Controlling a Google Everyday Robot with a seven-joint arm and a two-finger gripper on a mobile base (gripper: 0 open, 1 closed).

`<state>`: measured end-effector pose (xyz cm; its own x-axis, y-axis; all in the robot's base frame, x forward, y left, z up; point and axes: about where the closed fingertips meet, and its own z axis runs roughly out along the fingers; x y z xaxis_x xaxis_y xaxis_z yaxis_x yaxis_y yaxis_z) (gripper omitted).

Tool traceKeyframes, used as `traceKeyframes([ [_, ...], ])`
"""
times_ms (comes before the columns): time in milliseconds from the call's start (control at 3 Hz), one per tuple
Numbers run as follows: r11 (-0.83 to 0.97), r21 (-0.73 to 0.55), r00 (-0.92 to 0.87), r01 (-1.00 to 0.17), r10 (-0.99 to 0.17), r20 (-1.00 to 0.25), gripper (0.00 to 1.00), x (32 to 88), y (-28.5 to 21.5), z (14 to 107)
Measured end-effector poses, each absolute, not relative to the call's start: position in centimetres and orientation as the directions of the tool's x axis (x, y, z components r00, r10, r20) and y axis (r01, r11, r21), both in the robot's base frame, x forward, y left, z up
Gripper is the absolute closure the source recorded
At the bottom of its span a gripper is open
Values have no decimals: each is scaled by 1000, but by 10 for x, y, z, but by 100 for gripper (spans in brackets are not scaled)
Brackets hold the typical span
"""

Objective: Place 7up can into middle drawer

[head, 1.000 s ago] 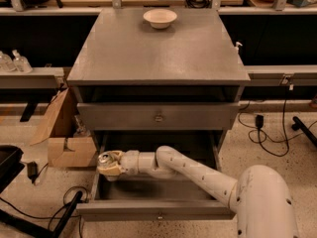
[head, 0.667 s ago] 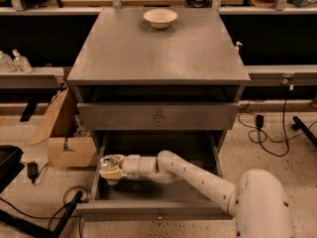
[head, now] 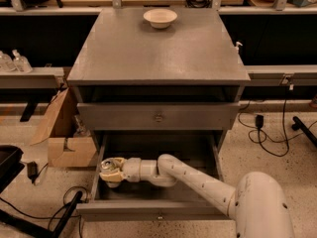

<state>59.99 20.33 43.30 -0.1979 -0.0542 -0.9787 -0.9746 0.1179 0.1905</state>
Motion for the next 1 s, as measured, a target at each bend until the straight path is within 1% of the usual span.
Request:
traceKeyframes([
  [667,110,192,-199,-975,-53,-979,14,598,208,434],
  [1000,107,193,-199,-975,-52,-979,0,597,210,434],
])
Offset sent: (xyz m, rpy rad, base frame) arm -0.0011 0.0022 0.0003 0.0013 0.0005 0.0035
